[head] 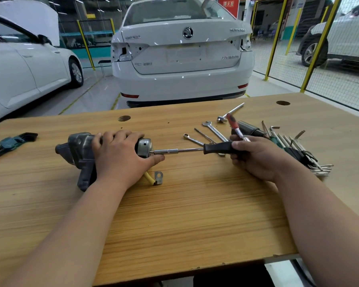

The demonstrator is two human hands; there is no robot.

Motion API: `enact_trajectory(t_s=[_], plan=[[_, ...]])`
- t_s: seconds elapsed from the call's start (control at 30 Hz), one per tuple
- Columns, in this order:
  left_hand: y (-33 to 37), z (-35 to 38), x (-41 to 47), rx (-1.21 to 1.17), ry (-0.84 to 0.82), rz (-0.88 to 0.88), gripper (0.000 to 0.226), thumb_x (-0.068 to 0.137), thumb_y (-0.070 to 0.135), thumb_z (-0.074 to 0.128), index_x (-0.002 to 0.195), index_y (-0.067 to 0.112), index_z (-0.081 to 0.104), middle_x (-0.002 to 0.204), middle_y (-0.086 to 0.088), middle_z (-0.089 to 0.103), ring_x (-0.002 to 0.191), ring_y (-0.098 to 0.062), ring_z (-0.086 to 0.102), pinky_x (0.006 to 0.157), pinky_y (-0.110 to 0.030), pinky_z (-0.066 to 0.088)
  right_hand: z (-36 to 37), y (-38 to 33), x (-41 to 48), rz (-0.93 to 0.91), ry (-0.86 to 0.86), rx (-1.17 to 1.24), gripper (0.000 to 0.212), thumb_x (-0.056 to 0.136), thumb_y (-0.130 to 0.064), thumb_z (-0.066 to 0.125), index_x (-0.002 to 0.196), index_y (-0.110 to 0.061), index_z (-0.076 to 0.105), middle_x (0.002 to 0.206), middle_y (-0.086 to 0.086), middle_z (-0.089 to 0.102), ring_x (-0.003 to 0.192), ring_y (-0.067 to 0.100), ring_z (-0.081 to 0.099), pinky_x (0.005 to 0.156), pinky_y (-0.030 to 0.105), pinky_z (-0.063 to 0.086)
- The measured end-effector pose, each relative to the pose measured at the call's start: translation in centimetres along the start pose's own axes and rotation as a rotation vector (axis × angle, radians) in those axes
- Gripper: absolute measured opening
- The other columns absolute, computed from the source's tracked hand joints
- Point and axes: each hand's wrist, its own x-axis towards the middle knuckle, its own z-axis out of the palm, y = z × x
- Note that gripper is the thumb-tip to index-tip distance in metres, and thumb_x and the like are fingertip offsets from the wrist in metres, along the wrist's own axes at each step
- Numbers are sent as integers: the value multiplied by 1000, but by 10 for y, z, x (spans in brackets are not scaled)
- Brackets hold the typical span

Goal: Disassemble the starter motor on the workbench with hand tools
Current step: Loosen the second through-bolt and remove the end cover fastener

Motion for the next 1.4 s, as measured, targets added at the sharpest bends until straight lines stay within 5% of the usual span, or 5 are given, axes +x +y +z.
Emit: enact_trajectory(t_s=[0.5, 0.63, 1.0, 1.2, 1.4], plan=[[-3, 1, -2, -46, 4, 8, 96, 61, 95, 16, 125, 36, 55, 129, 3, 55, 124, -26, 37, 107, -45, 11, 10, 3, -7, -215, 292, -627, 31, 99, -50, 47, 101, -26, 66, 58, 1, 55, 39, 9, 44, 41, 27, 38], [-4, 3, -4, -47, 27, 11, 95, 60, 96, 19, 123, 36, 57, 127, 4, 57, 123, -26, 39, 106, -44, 12, 12, 1, -12, -225, 203, -467, 8, 99, -32, 56, 101, -37, 63, 78, 6, 60, 57, 16, 54, 53, 31, 45], [-4, 4, -4, -30, 55, 23, 92, 59, 95, 28, 123, 35, 57, 126, 3, 58, 121, -27, 40, 105, -45, 14, 10, 3, -5, -99, -6, 299, 32, 91, 7, 42, 102, -17, 61, 97, 4, 53, 89, 17, 56, 73, 30, 49], [-4, 2, -6, -34, 54, 31, 92, 59, 93, 30, 125, 34, 56, 128, 2, 57, 124, -27, 39, 107, -46, 12, 11, 6, -2, -212, 257, -568, 24, 98, -15, 54, 122, -12, 59, 107, 7, 63, 77, 18, 67, 62, 29, 51], [-2, -1, -8, -74, 42, 43, 82, 65, 85, 41, 126, 32, 56, 128, 1, 55, 123, -28, 37, 107, -45, 10, 13, 9, -4, -210, 375, -689, 34, 102, -43, 38, 97, -26, 67, 76, 3, 60, 62, 17, 51, 56, 30, 38]])
